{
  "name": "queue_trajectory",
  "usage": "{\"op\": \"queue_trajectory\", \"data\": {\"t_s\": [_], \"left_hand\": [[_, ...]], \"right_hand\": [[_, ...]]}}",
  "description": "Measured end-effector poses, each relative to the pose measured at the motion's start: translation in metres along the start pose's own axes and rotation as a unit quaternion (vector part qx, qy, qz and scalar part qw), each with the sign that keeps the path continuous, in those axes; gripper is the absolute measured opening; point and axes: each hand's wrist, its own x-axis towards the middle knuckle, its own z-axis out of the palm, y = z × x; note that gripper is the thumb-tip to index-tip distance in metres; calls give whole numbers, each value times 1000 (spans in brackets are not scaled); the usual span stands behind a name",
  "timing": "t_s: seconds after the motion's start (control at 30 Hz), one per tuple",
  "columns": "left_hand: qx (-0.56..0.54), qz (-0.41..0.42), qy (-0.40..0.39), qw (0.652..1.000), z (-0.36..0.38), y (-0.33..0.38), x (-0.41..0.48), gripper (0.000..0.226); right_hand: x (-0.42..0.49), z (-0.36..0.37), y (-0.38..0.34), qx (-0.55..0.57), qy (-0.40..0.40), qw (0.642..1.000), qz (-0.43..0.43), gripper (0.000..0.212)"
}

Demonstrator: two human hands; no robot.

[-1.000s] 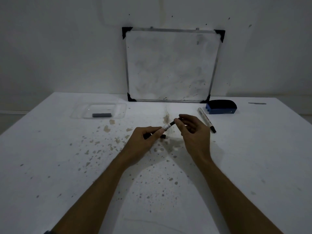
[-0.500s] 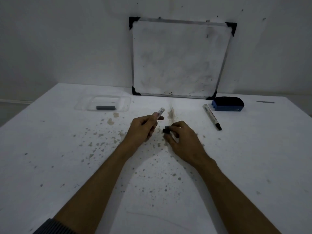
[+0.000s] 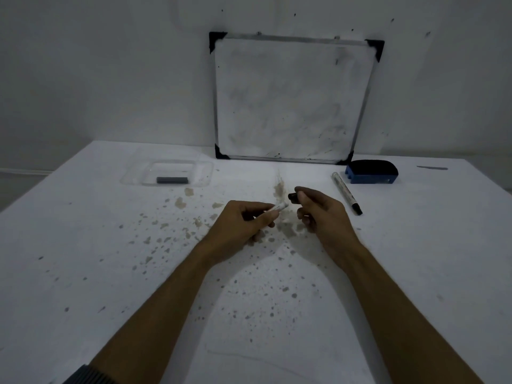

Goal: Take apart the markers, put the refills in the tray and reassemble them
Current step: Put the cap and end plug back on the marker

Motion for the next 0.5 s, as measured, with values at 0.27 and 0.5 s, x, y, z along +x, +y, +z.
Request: {"op": "queue_trajectory", "data": {"t_s": [0.27, 0.5], "left_hand": [[16, 9, 4, 1000, -1, -2, -1, 35], [18, 9, 16, 1000, 2, -4, 0, 34]], "right_hand": [[-1, 1, 3, -32, -11, 999, -11, 21], [-6, 5, -1, -75, -5, 995, -72, 22]]}}
